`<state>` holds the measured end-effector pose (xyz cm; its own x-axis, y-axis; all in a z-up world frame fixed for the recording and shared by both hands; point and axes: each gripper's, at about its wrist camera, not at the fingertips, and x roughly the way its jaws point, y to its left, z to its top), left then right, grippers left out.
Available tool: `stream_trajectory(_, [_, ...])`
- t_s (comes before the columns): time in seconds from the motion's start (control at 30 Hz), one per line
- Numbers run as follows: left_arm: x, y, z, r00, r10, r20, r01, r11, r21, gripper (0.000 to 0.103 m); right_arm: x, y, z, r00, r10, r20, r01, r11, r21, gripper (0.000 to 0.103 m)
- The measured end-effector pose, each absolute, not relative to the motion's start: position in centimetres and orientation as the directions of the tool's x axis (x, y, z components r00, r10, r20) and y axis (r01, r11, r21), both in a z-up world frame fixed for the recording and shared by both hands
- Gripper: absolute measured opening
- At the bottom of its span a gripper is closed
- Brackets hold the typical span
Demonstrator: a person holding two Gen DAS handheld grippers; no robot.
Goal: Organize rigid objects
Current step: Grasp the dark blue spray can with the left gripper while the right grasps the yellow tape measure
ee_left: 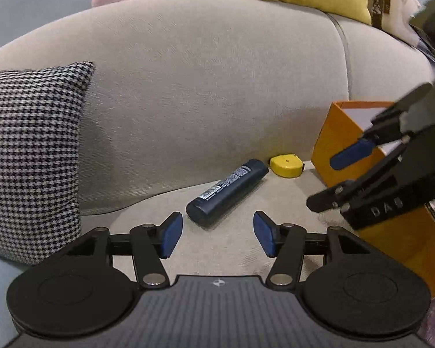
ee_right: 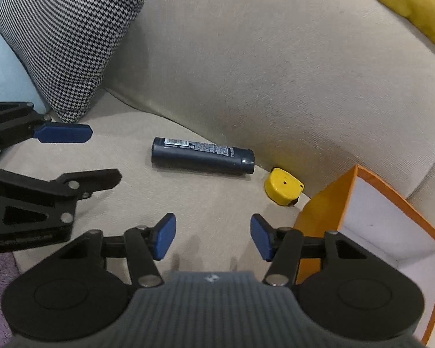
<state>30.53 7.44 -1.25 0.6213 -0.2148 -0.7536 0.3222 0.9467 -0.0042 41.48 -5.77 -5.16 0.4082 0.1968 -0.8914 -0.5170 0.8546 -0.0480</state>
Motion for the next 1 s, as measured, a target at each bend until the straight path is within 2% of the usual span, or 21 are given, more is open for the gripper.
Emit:
stream_trajectory(0.13, [31.9,7.3,-2.3,0.603,-0.232,-0.764,0.351,0.936,-0.008,0.065,43.1,-5.6,-6.3,0.387,0.18,-0.904,-0.533,0.844,-0.06,0.058])
stream_trajectory(0.33, [35.2,4.9,-4.1,0.567,-0.254,-0.784,0.479,0.876,0.062,0.065,45.8,-5.3,-7.9,0.359,0.151,-0.921,-0.57,0.817,-0.088,0.056])
stream_trajectory(0.43, [36.8,3.9,-5.2,0.546,-0.259,-0.797,0.509,0.858,0.069,0.065,46.9,-5.1,-9.0,0.352,0.113,-0.929,-0.595,0.793,-0.129,0.051])
stream_trajectory(0.6, [38.5,2.2,-7.4,0.532,-0.242,-0.811,0.555,0.823,0.118,0.065,48.0,-5.1,-10.9,0.356,0.049,-0.933,-0.635,0.746,-0.202,0.05])
stream_trajectory(0.8, [39.6,0.4,-9.9,0.548,-0.169,-0.819,0.587,0.776,0.233,0.052,48.7,-5.0,-12.5,0.352,0.004,-0.936,-0.692,0.674,-0.257,0.047])
stream_trajectory(1.0, [39.7,0.2,-10.5,0.562,-0.153,-0.813,0.572,0.782,0.248,0.049,49.8,-3.8,-13.5,0.362,-0.071,-0.93,-0.733,0.595,-0.331,0.048])
